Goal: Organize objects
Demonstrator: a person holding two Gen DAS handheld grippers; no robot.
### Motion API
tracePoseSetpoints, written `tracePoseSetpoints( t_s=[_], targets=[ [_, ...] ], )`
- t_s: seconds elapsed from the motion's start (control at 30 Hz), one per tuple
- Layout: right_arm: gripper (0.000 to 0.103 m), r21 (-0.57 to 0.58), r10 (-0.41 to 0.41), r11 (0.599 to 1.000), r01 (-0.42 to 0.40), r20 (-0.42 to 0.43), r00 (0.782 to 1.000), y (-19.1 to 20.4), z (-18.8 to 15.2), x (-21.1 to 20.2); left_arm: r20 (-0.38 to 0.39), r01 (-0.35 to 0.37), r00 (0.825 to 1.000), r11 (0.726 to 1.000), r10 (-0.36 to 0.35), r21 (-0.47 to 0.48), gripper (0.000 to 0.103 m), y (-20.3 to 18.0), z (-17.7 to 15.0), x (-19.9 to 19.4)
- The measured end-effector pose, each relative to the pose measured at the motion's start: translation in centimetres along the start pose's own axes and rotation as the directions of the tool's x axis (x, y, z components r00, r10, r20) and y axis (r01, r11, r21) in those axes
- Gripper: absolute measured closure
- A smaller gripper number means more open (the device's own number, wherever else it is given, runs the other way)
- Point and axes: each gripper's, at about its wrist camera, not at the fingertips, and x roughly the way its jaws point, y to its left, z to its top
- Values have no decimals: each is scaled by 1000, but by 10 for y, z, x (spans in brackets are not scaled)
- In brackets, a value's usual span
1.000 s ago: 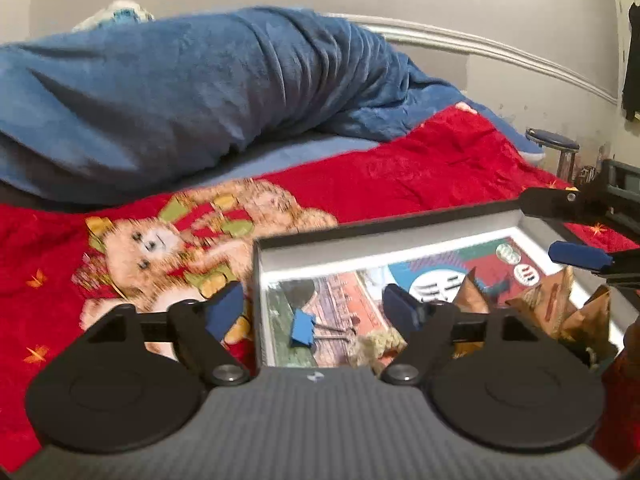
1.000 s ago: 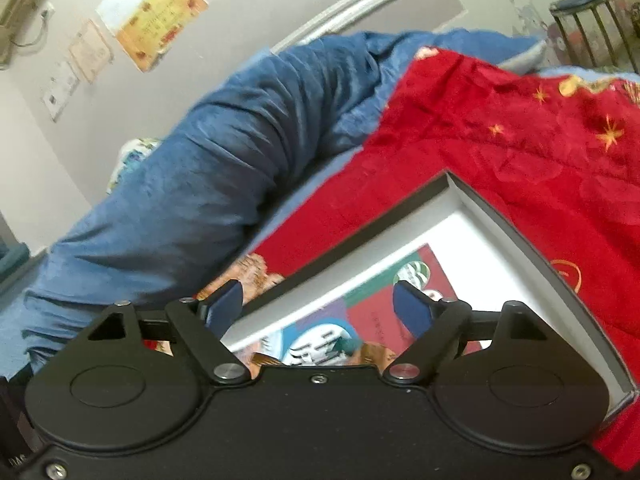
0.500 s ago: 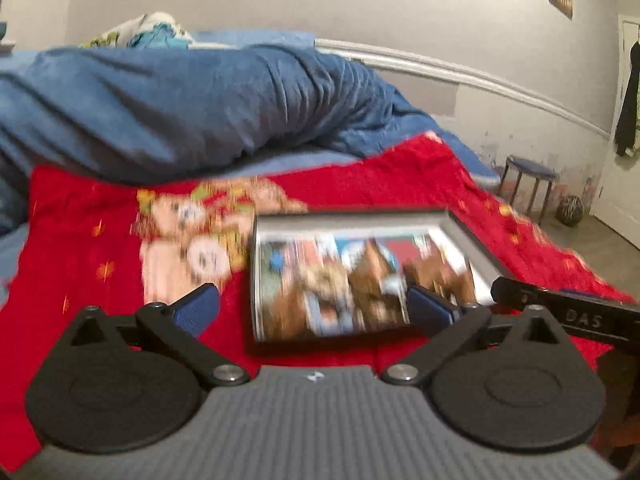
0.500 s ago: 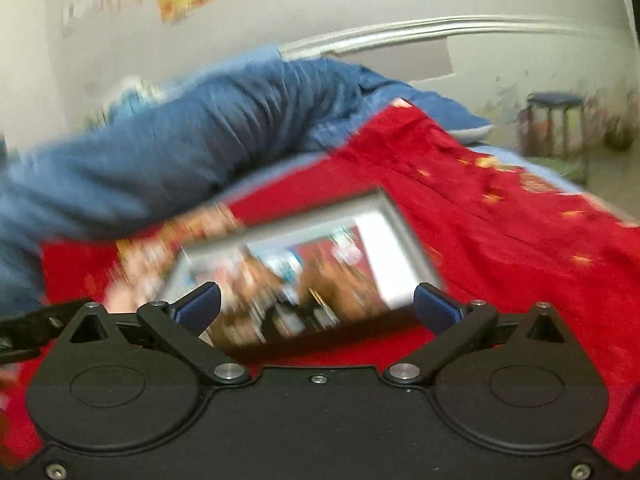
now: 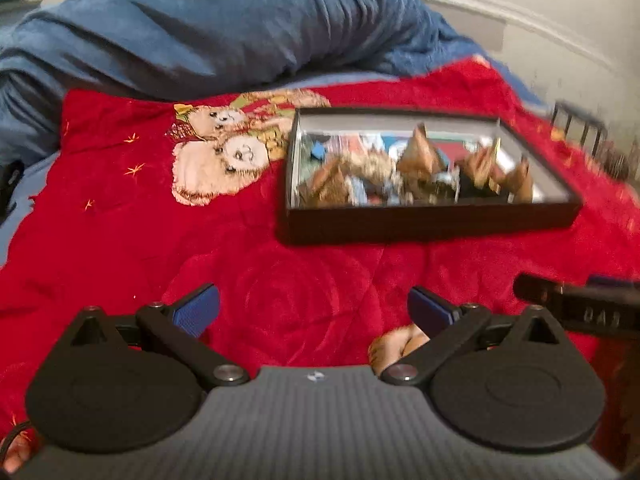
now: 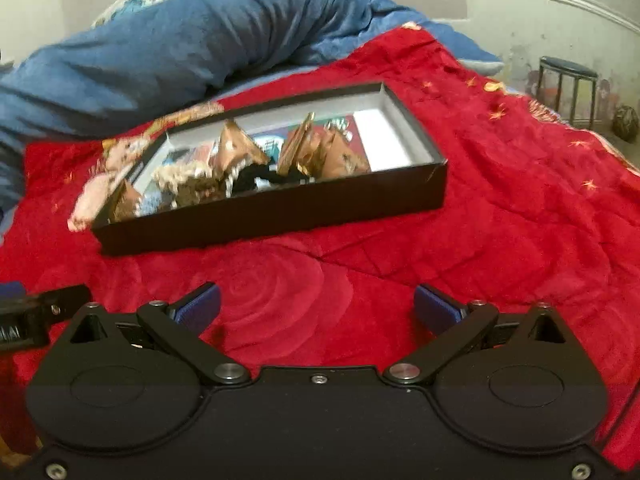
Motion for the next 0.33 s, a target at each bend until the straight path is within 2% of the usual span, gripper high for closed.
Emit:
tracePoseSetpoints(
  t_s=[0.07,0.17,0.23,0.3,0.33],
  targets=[
    [0,-12,17,1000,-17,-5,1000,-2,-5,7,-13,-9,1000,999,10,33,0,-7,-4,4],
    [0,-157,-48,986,52,31,998,15,-20,11,-55,-7,998,995,13,102,0,-21,-10,14],
    [0,-170,-73,982,77,28,997,18,-20,13,-105,-19,994,987,36,159,0,-30,-16,21],
    [0,-154,-64,986,67,24,998,16,-19,13,-70,-26,997,988,37,151,0,-31,-20,19],
    [0,-159,-67,985,70,25,997,17,-20,13,-86,-23,996,990,35,140,0,-30,-20,20]
  ],
)
